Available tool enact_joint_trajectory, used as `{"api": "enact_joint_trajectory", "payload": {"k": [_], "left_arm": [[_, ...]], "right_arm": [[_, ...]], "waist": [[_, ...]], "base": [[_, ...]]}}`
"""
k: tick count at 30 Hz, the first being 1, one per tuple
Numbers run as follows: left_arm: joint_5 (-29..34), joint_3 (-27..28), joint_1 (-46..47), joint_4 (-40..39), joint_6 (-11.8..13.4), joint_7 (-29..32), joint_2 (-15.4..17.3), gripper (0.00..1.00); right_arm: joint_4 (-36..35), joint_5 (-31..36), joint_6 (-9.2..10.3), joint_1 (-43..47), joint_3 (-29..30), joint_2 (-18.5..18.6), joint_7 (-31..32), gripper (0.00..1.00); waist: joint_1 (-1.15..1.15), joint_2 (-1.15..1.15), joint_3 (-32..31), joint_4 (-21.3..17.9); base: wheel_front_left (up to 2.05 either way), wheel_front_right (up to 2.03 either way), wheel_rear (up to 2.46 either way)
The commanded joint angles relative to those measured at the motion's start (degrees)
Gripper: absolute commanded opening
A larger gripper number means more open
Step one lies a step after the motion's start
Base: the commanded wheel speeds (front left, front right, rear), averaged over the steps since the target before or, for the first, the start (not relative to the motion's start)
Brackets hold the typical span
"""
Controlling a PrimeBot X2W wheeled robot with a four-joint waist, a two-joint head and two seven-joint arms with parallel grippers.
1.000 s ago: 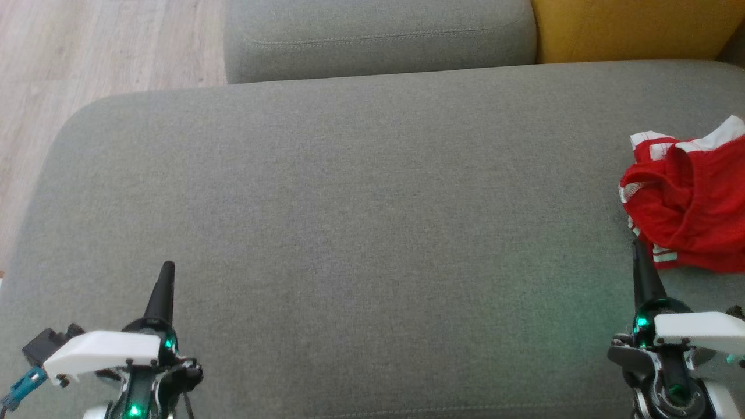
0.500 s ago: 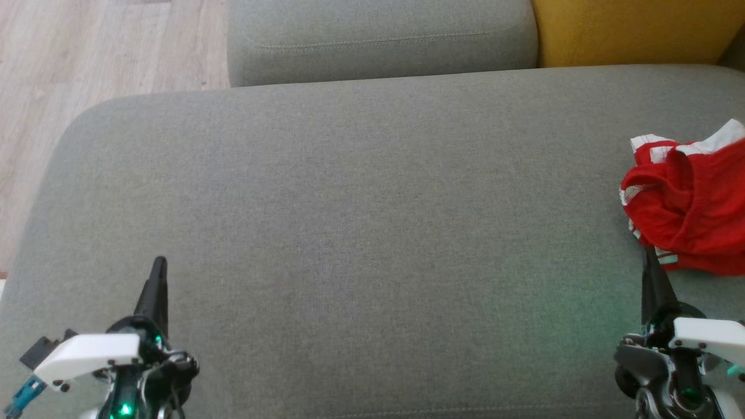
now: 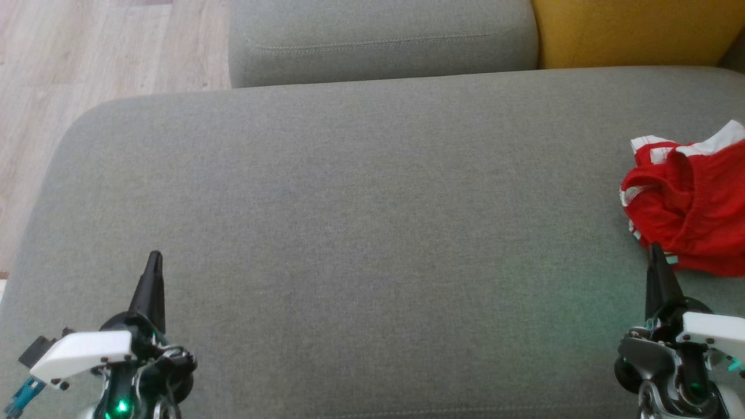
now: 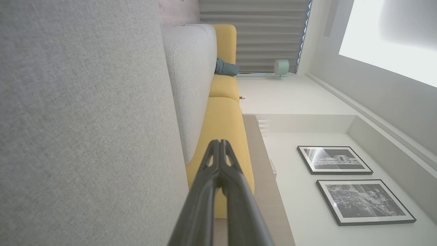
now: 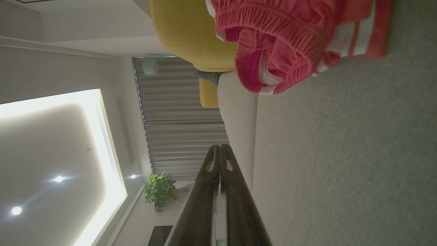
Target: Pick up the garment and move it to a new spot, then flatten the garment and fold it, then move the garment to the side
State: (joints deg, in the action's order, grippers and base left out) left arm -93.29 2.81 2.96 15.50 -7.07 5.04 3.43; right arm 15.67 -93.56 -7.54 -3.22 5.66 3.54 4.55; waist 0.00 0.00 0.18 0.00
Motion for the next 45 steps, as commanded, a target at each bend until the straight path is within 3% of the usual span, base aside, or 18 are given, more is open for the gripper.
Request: {"api": "enact_joint_trajectory", "payload": {"k": [1, 45], "left_arm": [[0.0, 2.3, 3.1, -1.5, -0.4, 0.3, 0.5, 0.00], [0.5, 3.0, 3.2, -1.5, -0.4, 0.8, 0.0, 0.00]], "right_arm": [[-1.8, -0.2, 0.05, -2.8, -1.1, 0.7, 0.4, 0.00], [-1.7, 0.5, 0.05, -2.9, -0.3, 0.2, 1.0, 0.00]], "waist": [[0.00, 0.00, 0.0, 0.0], [0.00, 0.00, 0.0, 0.0]], "base": [[0.00, 0.00, 0.00], [0.00, 0.00, 0.00]]}}
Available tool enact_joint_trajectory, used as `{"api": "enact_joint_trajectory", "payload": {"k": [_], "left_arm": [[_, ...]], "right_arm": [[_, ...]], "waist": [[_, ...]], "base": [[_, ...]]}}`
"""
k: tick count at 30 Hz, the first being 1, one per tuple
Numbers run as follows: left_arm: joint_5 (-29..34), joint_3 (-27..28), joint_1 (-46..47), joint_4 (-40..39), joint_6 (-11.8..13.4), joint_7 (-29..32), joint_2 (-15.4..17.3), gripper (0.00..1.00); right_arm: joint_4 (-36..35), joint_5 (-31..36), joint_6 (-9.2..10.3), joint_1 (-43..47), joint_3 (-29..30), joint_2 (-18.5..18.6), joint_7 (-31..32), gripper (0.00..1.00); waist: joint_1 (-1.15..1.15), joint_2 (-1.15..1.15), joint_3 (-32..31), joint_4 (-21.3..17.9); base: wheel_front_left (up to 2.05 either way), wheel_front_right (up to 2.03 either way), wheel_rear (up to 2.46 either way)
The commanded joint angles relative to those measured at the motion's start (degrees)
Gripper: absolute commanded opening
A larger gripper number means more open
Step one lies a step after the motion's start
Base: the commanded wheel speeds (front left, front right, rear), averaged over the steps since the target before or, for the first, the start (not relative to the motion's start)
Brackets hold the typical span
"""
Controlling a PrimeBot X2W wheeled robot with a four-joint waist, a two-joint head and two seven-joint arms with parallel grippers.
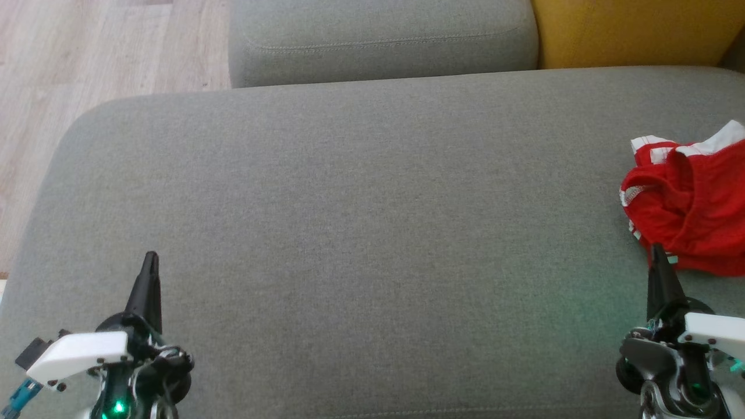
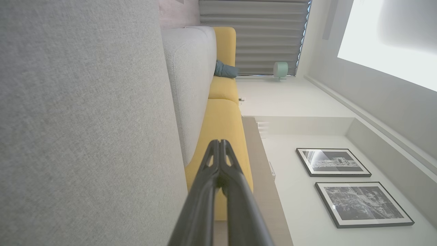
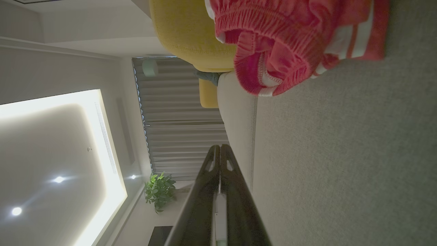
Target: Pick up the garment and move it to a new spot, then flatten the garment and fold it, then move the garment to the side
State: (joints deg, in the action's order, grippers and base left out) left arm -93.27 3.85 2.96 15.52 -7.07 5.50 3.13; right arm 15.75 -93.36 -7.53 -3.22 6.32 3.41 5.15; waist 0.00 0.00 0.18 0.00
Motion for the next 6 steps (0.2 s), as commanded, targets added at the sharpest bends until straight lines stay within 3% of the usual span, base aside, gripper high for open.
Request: {"api": "enact_joint_trajectory", "payload": {"k": [1, 6], "left_arm": [[0.5, 1.9, 3.2, -1.5, -0.4, 0.4, 0.3, 0.00], [0.5, 2.0, 3.2, -1.5, -0.4, 0.4, 0.3, 0.00]], "right_arm": [[-1.8, 0.3, 0.04, -2.9, -0.9, 0.3, 0.5, 0.00], [-1.8, 0.3, 0.04, -2.9, -0.8, 0.2, 0.5, 0.00]], "waist": [[0.00, 0.00, 0.0, 0.0], [0.00, 0.00, 0.0, 0.0]], "base": [[0.00, 0.00, 0.00], [0.00, 0.00, 0.00]]}}
